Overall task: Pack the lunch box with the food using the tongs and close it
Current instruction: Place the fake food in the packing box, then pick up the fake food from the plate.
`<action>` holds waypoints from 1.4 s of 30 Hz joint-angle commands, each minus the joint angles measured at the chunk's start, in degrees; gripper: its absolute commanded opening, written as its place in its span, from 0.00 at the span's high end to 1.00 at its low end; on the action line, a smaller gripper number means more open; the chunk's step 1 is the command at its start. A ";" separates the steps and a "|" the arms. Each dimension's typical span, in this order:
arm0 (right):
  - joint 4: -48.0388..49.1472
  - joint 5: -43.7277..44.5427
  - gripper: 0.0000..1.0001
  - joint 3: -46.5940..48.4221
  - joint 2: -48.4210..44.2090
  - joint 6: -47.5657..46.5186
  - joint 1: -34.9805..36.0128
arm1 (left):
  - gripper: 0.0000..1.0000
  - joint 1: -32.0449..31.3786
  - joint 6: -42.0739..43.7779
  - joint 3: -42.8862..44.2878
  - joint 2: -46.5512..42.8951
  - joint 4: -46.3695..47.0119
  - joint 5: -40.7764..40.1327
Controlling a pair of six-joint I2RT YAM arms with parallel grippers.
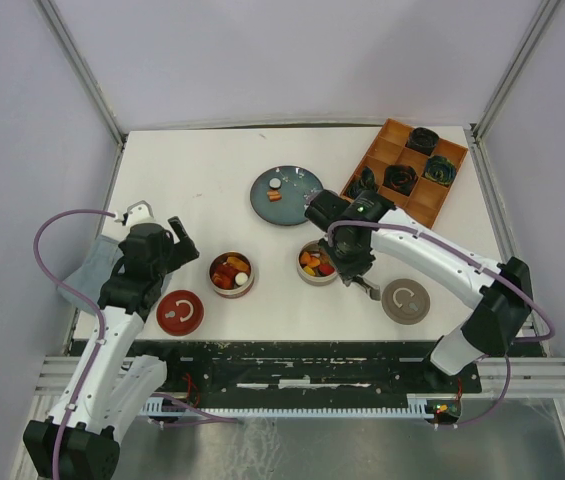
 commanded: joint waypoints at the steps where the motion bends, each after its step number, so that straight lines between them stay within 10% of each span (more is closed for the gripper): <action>1: 1.21 0.46 0.65 2.71 -1.27 0.36 0.24 | 0.01 0.23 1.79 0.21 0.08 2.81 0.80; 42: 5.79 2.60 0.48 51.84 41.53 -8.53 -6.62 | 0.01 0.18 1.62 0.13 -1.06 2.50 -0.60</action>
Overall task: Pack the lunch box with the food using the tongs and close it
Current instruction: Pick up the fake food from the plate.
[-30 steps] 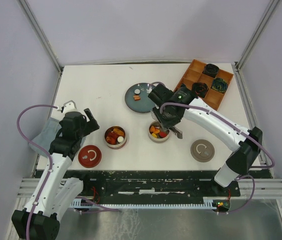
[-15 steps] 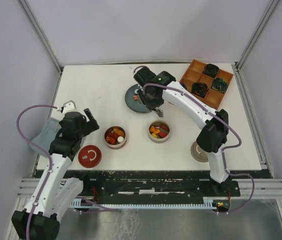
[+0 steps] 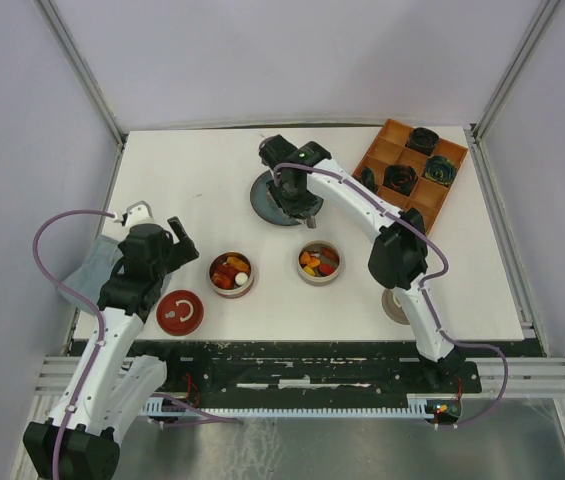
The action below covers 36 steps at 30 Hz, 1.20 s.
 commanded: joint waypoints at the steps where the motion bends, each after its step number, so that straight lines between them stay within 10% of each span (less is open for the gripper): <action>1: 0.84 1.00 0.47 4.03 1.09 -1.59 -0.14 | 0.01 0.16 1.64 0.21 -0.56 2.48 -0.51; 36: 6.22 3.89 0.55 -1.85 -0.27 -1.38 -1.53 | 0.01 0.21 1.67 0.30 0.28 2.56 -0.34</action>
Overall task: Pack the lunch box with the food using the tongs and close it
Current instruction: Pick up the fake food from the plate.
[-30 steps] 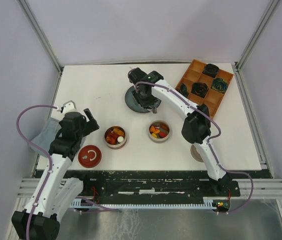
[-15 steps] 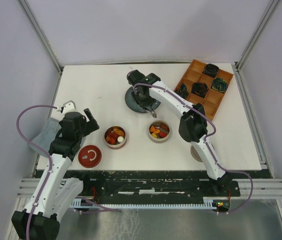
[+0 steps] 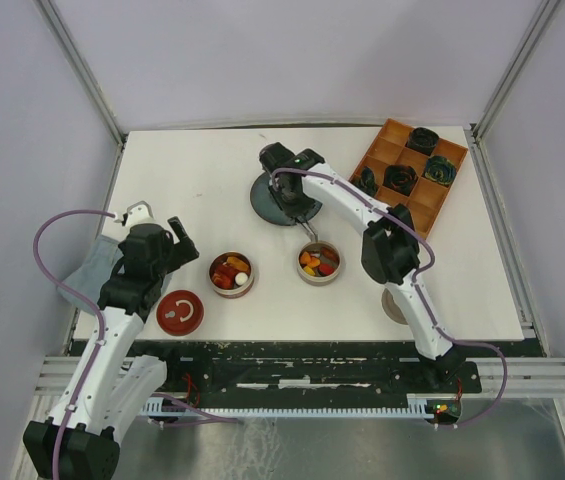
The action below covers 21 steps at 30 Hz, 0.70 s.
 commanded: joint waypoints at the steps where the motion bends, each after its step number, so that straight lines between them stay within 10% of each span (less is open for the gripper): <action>1: 2.35 3.32 0.56 -5.14 -8.86 1.34 -0.24 | 0.01 0.11 1.71 0.30 0.04 2.43 -0.38; 21: 4.61 -1.95 0.56 -15.68 -18.63 3.77 -3.31 | 0.01 0.19 1.71 0.21 -0.25 2.59 -0.07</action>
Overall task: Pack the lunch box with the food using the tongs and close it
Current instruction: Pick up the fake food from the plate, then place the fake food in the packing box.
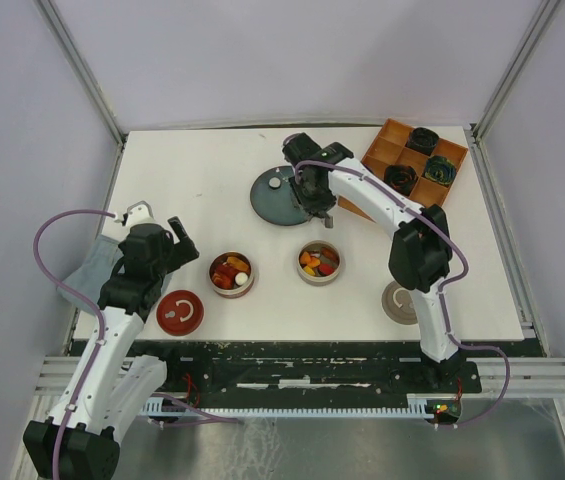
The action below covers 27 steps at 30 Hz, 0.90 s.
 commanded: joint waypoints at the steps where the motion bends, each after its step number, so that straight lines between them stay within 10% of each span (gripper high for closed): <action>1: 1.77 -1.70 0.56 0.06 -4.07 1.17 -0.02 | 0.01 0.22 1.71 0.21 -0.35 2.63 -0.10; 27: -3.62 -9.57 0.56 -25.21 -32.75 3.54 0.56 | 0.01 0.22 1.71 0.22 -0.20 2.77 0.08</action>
